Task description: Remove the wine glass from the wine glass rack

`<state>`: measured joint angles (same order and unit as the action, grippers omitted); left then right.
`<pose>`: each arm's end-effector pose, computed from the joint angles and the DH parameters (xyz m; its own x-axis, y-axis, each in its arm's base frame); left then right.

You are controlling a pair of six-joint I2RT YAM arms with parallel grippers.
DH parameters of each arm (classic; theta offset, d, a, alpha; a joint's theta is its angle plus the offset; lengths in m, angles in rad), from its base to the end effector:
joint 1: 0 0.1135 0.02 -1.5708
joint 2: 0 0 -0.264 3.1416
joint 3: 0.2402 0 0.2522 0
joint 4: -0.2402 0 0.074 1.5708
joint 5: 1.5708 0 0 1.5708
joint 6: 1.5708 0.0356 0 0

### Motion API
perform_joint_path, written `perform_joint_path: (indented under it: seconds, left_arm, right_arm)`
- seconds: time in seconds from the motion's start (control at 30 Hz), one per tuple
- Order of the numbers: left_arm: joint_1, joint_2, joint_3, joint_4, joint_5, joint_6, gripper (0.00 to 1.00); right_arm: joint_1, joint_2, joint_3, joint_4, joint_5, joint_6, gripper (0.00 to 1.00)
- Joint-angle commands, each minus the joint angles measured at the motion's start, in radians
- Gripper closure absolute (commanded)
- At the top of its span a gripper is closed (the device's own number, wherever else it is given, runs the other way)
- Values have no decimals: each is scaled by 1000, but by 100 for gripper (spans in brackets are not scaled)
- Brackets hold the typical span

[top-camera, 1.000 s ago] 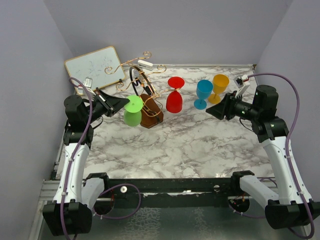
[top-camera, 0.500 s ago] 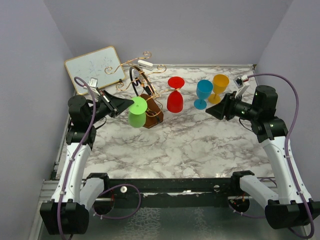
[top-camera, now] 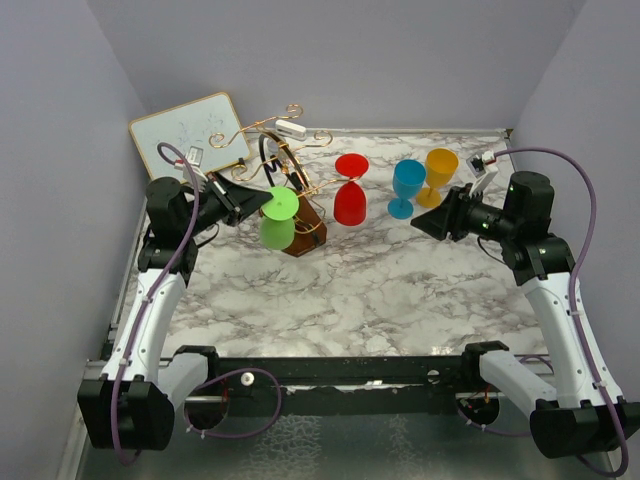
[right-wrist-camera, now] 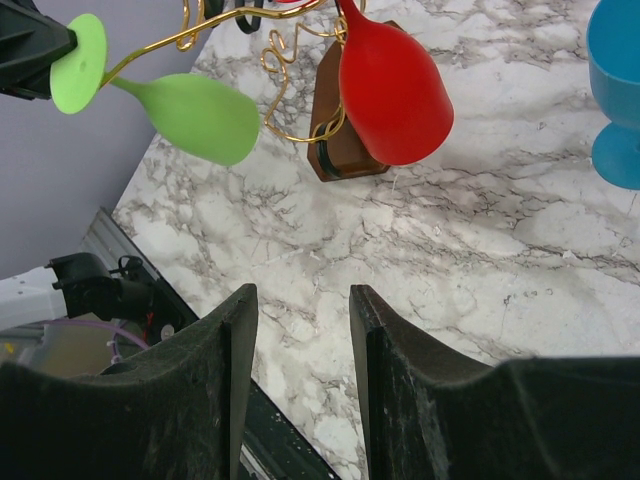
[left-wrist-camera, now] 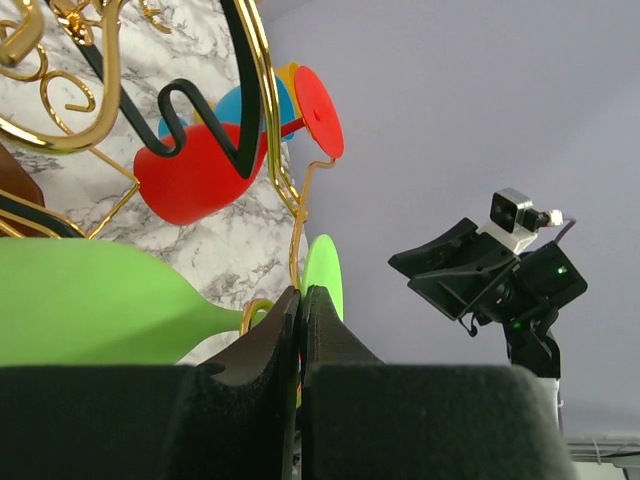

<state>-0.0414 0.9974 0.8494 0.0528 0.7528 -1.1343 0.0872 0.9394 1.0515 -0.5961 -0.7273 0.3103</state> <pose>0.2262 -0.0337 0.3490 -0.6838 -0.6336 -0.3620 0.2142 0.2999 -0.9296 0.1871 0.0401 0.3668 -0.6403 0.1730 -0.7484 -0.4786 0.6722 0.5649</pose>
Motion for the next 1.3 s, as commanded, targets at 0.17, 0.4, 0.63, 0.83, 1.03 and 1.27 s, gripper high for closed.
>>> perform_joint_path:
  seconds: [0.17, 0.4, 0.63, 0.83, 1.03, 1.27]
  left_arm:
    - [-9, 55, 74, 61, -56, 26, 100]
    - [-9, 57, 100, -43, -152, 124, 100]
    - [-9, -36, 176, -178, -322, 223, 100]
    - [-9, -113, 221, -185, -397, 264, 100]
    - [-9, -135, 323, -243, -355, 266, 100]
    - [-9, -170, 385, -206, -283, 241, 100]
  right_arm:
    - [2, -7, -5, 44, -23, 8, 58]
    - [2, -6, 1, 40, -19, 8, 58]
    - [2, 9, 20, 40, -32, 8, 58]
    - [2, 25, 46, 45, -61, 14, 58]
    - [2, 31, 80, 39, -72, 18, 58]
    - [2, 33, 80, 57, -103, 36, 58]
